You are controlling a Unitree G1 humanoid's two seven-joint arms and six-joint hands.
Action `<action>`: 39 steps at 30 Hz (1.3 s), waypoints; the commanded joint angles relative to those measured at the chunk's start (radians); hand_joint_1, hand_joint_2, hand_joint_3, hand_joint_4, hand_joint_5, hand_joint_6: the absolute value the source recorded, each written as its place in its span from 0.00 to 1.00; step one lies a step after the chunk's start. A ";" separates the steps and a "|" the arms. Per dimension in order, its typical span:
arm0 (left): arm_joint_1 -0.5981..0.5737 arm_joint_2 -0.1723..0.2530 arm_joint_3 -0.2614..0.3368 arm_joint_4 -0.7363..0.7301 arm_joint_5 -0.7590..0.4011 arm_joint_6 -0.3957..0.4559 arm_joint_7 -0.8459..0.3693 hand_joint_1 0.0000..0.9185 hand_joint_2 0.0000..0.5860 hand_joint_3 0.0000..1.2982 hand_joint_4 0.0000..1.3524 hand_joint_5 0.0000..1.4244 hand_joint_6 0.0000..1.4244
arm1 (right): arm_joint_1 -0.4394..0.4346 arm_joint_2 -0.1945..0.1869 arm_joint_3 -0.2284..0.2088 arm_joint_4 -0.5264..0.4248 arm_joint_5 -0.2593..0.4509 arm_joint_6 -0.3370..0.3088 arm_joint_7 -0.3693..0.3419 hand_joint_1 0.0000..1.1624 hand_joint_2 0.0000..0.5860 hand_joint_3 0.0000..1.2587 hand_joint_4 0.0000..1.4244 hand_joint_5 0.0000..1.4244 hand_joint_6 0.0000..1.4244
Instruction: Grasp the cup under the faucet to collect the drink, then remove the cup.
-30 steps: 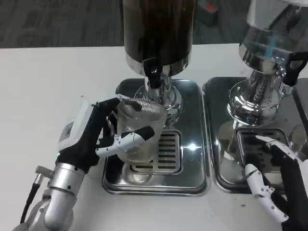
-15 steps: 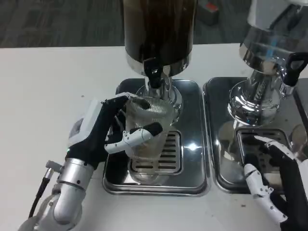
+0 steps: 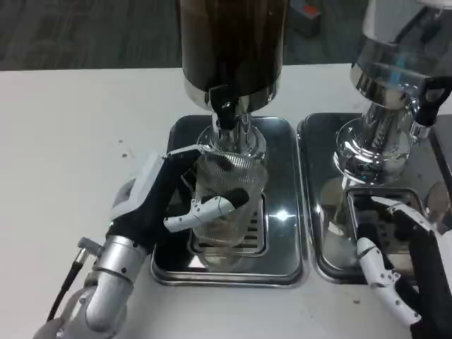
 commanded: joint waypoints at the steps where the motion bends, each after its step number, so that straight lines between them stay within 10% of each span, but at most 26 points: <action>1: -0.006 0.021 -0.007 -0.001 -0.005 -0.012 0.000 0.22 0.17 0.45 0.56 0.57 0.68 | -0.006 0.015 0.006 -0.012 -0.009 0.015 0.002 0.16 0.80 0.30 0.19 0.20 0.26; 39: -0.012 0.084 -0.137 0.009 0.121 -0.011 0.167 0.14 0.19 0.34 0.40 0.37 0.38 | 0.018 0.056 0.044 0.011 -0.037 0.014 -0.043 0.15 0.80 0.30 0.19 0.20 0.27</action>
